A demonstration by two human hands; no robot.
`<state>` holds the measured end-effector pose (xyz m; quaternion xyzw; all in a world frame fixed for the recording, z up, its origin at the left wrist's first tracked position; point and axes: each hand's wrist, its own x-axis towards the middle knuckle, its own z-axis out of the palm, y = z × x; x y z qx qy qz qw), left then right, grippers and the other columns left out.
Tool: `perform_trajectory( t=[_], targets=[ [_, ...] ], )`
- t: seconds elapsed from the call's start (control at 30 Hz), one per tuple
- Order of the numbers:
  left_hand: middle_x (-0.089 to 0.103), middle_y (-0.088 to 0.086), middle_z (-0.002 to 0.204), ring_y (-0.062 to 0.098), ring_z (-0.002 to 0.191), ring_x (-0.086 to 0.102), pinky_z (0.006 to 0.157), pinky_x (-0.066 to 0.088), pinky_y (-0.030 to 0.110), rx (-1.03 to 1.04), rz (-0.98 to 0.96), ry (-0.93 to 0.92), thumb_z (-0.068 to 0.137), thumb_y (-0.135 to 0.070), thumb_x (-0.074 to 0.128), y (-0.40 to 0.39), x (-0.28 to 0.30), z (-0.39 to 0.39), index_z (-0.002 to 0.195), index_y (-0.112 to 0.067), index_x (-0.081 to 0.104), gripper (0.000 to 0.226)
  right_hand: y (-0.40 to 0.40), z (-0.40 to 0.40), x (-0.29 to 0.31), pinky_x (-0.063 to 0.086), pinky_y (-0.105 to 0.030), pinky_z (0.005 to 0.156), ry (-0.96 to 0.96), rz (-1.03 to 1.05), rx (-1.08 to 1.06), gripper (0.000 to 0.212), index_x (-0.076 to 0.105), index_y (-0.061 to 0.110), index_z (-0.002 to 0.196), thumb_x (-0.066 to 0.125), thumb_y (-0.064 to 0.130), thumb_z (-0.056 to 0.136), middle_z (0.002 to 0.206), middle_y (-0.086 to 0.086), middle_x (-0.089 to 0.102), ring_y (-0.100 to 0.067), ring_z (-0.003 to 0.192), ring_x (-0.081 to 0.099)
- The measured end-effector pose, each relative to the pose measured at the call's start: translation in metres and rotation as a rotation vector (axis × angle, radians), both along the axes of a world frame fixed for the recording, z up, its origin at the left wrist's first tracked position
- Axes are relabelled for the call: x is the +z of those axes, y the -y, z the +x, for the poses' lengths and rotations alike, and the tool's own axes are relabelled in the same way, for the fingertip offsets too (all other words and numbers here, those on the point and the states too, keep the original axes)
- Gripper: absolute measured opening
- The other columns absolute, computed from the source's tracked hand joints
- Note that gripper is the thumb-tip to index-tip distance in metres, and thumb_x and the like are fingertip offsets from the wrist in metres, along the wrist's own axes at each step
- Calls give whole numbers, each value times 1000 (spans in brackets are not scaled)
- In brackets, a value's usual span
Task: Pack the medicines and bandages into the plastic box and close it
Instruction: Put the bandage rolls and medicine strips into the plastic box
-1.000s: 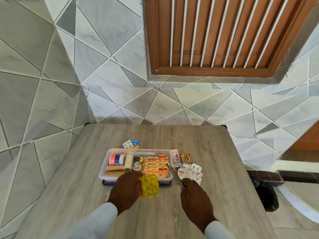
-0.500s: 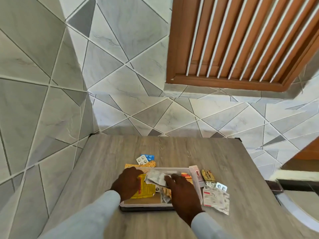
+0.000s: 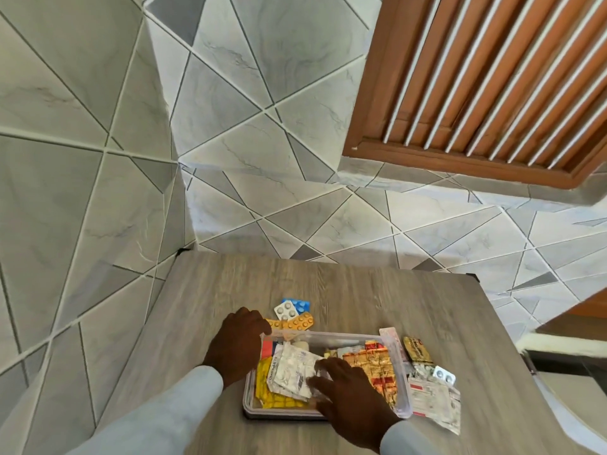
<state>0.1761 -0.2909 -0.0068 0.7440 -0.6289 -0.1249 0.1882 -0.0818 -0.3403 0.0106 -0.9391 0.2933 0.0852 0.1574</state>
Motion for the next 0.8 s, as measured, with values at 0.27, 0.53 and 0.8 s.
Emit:
perform_trajectory(
  t=[0.27,0.53,0.8],
  targets=[
    [54,8,121,27,115,53,94,47,42,386,212,-339,77,-31,69,59,-5,8,122,-24,53,48,69,32,9,39,-36,106,344,136,-299,34,54,26,126,48,35,94,131,3,53,-14,122,45],
    [37,13,137,37,125,43,98,46,46,400,662,-187,60,-53,81,101,-20,10,136,-25,31,96,148,98,-20,44,-44,102,76,321,-461,78,36,21,140,78,34,75,138,-10,44,-30,126,44],
    [33,13,131,37,122,40,90,45,47,371,689,-149,60,-47,80,123,-27,-4,131,-20,30,91,154,137,-47,47,-50,92,-153,182,-289,80,38,21,130,80,38,65,126,-11,44,-34,117,44]
  ],
)
